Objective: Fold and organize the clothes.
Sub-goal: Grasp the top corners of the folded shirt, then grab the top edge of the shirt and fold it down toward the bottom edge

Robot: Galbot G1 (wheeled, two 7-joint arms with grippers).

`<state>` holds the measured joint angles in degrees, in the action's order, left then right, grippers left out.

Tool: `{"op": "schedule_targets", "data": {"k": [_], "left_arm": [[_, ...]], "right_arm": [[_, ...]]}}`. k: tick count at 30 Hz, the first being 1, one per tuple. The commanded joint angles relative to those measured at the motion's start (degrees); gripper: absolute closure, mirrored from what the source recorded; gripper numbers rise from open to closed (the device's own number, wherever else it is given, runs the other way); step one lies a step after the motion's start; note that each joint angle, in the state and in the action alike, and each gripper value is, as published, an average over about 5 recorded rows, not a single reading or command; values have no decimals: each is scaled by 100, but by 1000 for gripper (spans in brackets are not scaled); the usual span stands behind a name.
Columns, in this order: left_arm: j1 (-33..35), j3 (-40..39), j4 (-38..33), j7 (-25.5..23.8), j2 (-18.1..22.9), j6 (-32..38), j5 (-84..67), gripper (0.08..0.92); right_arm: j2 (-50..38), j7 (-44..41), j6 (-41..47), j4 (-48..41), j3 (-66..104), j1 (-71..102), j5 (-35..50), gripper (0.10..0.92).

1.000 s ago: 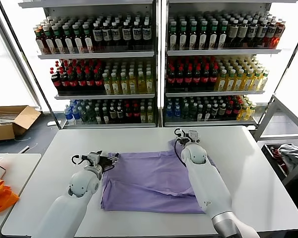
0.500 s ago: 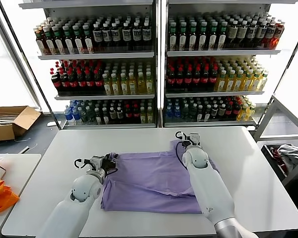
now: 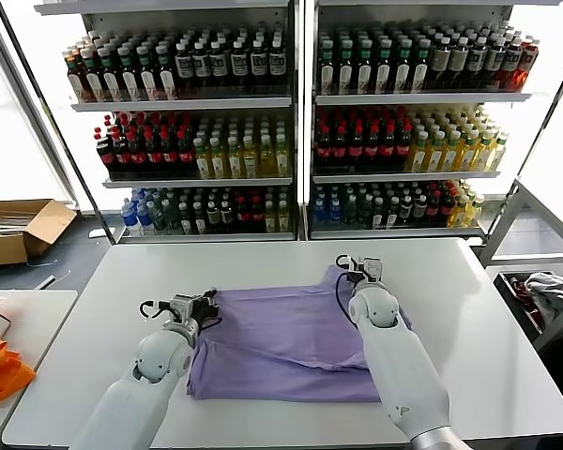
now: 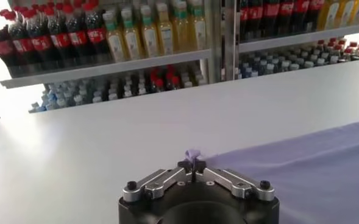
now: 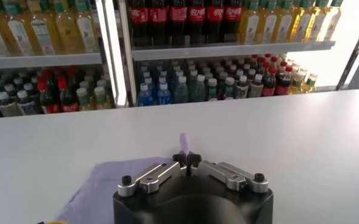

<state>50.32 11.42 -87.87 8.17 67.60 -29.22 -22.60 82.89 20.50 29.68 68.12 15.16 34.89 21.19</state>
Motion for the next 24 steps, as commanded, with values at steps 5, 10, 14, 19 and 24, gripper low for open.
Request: {"op": "schedule_targets", "data": {"k": [5,10,14,19,24], "left_arm": [[228,84,-460,-41,-16,505,169,916],[470,149,-689,-74,-51,540,242,916],[665,208,-940,-71,-82,538,253,916],[965,323,-1276,-126,-125,512,275,916],[1278,563,-1537,-203,-67,491,349,916]], "right_arm": [[-202,54,-138,1277,43,325,46,913],[-331,68,-129,1963,77,620,81,913],[-367,124,-90,2536,148,929,117,913],[-433,219,-53,3246,253,1520,146,913],[-397,320,-68,3941,453,2464,105,913]]}}
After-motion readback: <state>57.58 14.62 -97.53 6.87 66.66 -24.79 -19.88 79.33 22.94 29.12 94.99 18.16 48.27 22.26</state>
